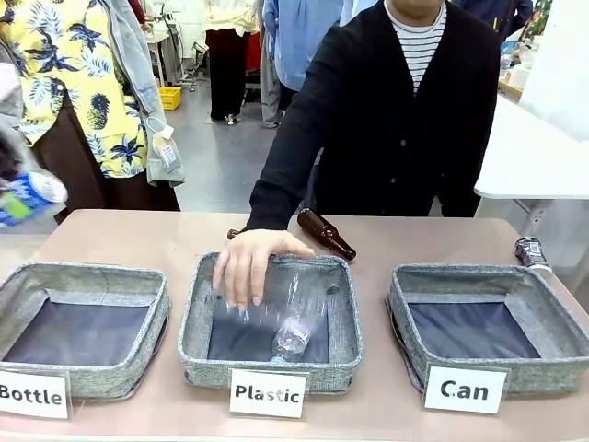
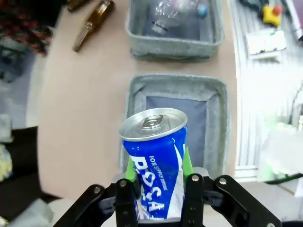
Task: Sort the can waste into the basket.
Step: Pick up the can waste from the table and place it in the right Fabric basket.
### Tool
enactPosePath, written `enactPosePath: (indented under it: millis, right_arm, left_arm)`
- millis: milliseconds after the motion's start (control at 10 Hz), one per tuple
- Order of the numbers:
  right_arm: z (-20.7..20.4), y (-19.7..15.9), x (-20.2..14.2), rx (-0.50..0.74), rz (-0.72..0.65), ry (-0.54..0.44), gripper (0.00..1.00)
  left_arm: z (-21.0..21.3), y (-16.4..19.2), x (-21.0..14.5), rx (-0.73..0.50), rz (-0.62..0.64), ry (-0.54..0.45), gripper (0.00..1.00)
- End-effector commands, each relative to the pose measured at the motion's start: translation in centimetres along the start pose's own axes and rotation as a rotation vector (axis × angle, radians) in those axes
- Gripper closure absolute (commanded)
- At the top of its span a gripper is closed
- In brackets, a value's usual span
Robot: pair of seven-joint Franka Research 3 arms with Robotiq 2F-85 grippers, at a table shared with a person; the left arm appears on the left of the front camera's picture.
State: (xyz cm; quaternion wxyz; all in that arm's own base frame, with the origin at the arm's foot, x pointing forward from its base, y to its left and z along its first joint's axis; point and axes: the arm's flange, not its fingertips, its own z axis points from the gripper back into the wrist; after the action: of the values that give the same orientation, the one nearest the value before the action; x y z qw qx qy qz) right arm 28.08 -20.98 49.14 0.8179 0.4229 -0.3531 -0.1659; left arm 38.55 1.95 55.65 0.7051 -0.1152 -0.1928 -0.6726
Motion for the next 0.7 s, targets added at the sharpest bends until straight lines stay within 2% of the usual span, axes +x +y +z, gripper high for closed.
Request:
enactPosePath:
  millis: [0,100,200,300,500,600]
  right_arm:
    - [-0.1,-0.1,0.2,0.021,0.024,-0.014,0.0]
    - [-0.1,-0.1,0.2,0.021,0.024,-0.014,0.0]
    - [-0.1,-0.1,0.2,0.021,0.024,-0.014,0.0]
    - [-0.1,-0.1,0.2,0.021,0.024,-0.014,0.0]
    - [-0.1,-0.1,0.2,0.021,0.024,-0.014,0.0]
    - [-0.1,-0.1,0.2,0.021,0.024,-0.014,0.0]
  left_arm:
    - [-1.4,2.3,3.1,-0.023,-0.067,0.152,0.6]
    - [-0.5,2.6,2.8,-0.016,-0.077,0.156,0.6]
    - [1.0,2.2,0.7,0.013,-0.038,0.151,0.6]
    - [2.4,1.0,-2.4,0.028,-0.033,0.113,0.6]
    - [4.0,-2.0,-8.2,0.097,0.056,-0.003,0.6]
    - [4.2,-2.8,-9.7,0.107,0.063,-0.043,0.6]
